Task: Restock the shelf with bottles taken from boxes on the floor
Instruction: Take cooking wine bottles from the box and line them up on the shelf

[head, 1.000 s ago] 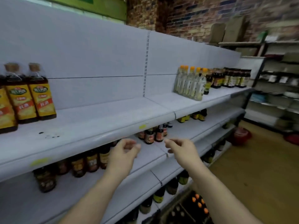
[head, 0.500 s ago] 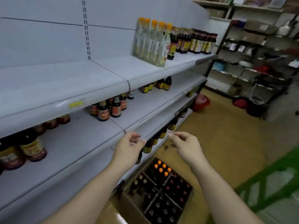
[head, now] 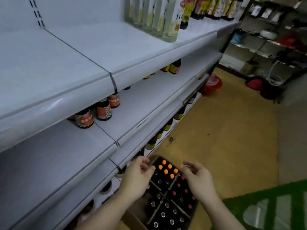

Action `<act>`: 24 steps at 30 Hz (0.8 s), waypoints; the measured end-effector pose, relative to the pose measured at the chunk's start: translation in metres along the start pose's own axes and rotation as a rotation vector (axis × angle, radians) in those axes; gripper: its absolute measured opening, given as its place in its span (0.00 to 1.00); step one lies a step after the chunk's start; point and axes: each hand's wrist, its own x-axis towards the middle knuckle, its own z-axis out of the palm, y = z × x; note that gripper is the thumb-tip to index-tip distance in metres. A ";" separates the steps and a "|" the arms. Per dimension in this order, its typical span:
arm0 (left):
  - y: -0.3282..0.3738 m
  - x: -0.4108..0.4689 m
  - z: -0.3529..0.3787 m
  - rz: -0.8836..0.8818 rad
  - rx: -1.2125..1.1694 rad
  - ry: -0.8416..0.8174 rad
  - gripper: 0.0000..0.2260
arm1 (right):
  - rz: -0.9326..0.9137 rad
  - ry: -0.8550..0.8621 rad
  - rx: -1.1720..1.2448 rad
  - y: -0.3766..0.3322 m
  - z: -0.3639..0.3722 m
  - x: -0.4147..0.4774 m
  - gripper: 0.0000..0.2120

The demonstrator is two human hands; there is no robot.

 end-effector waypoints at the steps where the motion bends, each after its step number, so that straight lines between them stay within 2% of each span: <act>1: -0.011 0.010 0.005 -0.024 0.008 -0.011 0.09 | 0.031 -0.010 -0.002 0.006 0.006 0.011 0.06; 5: -0.061 0.044 0.029 -0.136 0.055 -0.066 0.06 | 0.113 -0.050 -0.052 0.046 0.034 0.058 0.07; 10: -0.134 0.075 0.072 -0.267 0.089 -0.013 0.06 | 0.144 -0.112 -0.086 0.114 0.076 0.111 0.08; 15: -0.232 0.111 0.122 -0.403 0.046 -0.043 0.08 | 0.184 -0.200 -0.162 0.189 0.129 0.171 0.09; 21: -0.348 0.155 0.179 -0.418 0.150 -0.060 0.08 | 0.169 -0.266 -0.247 0.301 0.210 0.237 0.14; 24: -0.395 0.171 0.204 -0.432 0.178 -0.057 0.11 | 0.167 -0.307 -0.273 0.344 0.242 0.261 0.13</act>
